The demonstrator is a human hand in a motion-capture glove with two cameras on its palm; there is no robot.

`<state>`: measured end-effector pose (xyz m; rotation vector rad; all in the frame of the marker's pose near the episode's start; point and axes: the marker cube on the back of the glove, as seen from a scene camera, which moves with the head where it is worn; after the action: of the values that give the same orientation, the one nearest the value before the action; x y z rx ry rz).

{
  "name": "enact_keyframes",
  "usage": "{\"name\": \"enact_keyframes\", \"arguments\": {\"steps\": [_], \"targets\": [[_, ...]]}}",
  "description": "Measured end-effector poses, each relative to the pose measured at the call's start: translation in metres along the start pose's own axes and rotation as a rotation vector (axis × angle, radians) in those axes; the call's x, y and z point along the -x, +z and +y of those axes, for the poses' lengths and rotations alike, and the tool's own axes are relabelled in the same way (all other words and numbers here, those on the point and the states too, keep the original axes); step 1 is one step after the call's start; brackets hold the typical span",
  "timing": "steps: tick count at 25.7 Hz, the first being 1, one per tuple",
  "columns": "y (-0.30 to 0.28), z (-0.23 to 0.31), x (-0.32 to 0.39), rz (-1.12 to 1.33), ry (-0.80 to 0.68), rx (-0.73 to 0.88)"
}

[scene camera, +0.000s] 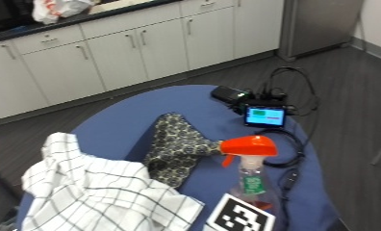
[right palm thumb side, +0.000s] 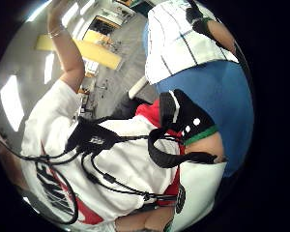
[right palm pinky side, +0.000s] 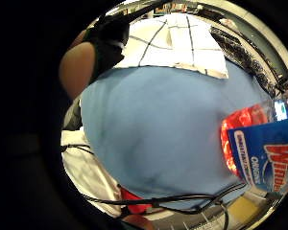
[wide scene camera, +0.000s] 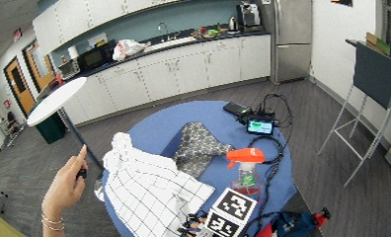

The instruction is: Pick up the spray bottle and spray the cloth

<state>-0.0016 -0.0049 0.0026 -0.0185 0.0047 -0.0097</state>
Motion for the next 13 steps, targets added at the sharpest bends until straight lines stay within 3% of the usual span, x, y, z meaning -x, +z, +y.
{"name": "enact_keyframes", "arguments": {"steps": [8,13], "targets": [[0.018,-0.063,0.047,-0.050,-0.214,0.029],[0.023,-0.068,0.055,-0.056,-0.245,0.030]]}}
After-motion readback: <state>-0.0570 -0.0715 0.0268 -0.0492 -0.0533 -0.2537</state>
